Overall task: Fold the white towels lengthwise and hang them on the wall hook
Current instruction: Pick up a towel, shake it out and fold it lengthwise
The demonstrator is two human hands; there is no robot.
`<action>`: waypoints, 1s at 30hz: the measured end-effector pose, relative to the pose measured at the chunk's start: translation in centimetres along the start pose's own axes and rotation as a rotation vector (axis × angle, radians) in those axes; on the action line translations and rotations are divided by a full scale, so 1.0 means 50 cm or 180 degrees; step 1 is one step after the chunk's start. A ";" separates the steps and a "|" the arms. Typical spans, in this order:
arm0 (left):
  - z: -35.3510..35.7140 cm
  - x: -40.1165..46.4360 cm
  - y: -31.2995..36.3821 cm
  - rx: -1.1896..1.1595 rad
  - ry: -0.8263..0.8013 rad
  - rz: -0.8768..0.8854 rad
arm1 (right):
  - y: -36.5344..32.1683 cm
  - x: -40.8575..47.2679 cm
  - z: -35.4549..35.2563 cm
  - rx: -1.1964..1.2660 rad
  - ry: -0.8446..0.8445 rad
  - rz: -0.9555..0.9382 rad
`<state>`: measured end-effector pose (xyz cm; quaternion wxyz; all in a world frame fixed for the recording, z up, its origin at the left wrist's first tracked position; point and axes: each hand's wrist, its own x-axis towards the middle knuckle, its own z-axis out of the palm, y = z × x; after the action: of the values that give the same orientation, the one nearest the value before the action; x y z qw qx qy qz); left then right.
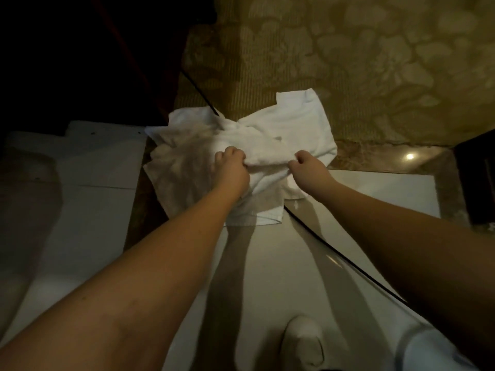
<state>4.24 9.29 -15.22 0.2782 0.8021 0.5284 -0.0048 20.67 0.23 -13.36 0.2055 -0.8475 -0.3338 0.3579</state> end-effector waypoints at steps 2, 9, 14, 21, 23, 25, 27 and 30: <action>-0.030 -0.048 0.018 -0.0334 -0.0162 -0.0095 | -0.009 -0.059 -0.031 -0.0132 -0.0076 -0.0009; -0.228 -0.255 0.131 -0.1291 -0.0319 -0.0312 | -0.095 -0.303 -0.174 0.0005 0.0040 0.0047; -0.463 -0.408 0.233 -0.1805 -0.0160 -0.0541 | -0.235 -0.481 -0.319 0.0054 0.0175 -0.0080; -0.772 -0.658 0.384 -0.2362 -0.0160 -0.0610 | -0.404 -0.757 -0.535 -0.0243 0.0372 -0.0350; -0.838 -0.733 0.421 -0.2525 -0.0153 -0.0620 | -0.424 -0.845 -0.572 -0.0189 0.0400 -0.0473; -0.897 -0.808 0.457 -0.2713 -0.0110 -0.0658 | -0.428 -0.942 -0.592 -0.0166 -0.0014 -0.0520; -0.953 -0.879 0.495 -0.2839 0.0013 -0.0679 | -0.421 -1.037 -0.601 -0.0128 -0.0587 -0.0578; -1.010 -0.990 0.540 -0.3053 0.0362 -0.0780 | -0.406 -1.170 -0.614 0.0199 -0.1076 -0.0645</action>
<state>-9.13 -17.50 54.30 0.5839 0.5148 0.5758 0.2500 4.55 -30.78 46.26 0.2077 -0.7306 -0.4359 0.4827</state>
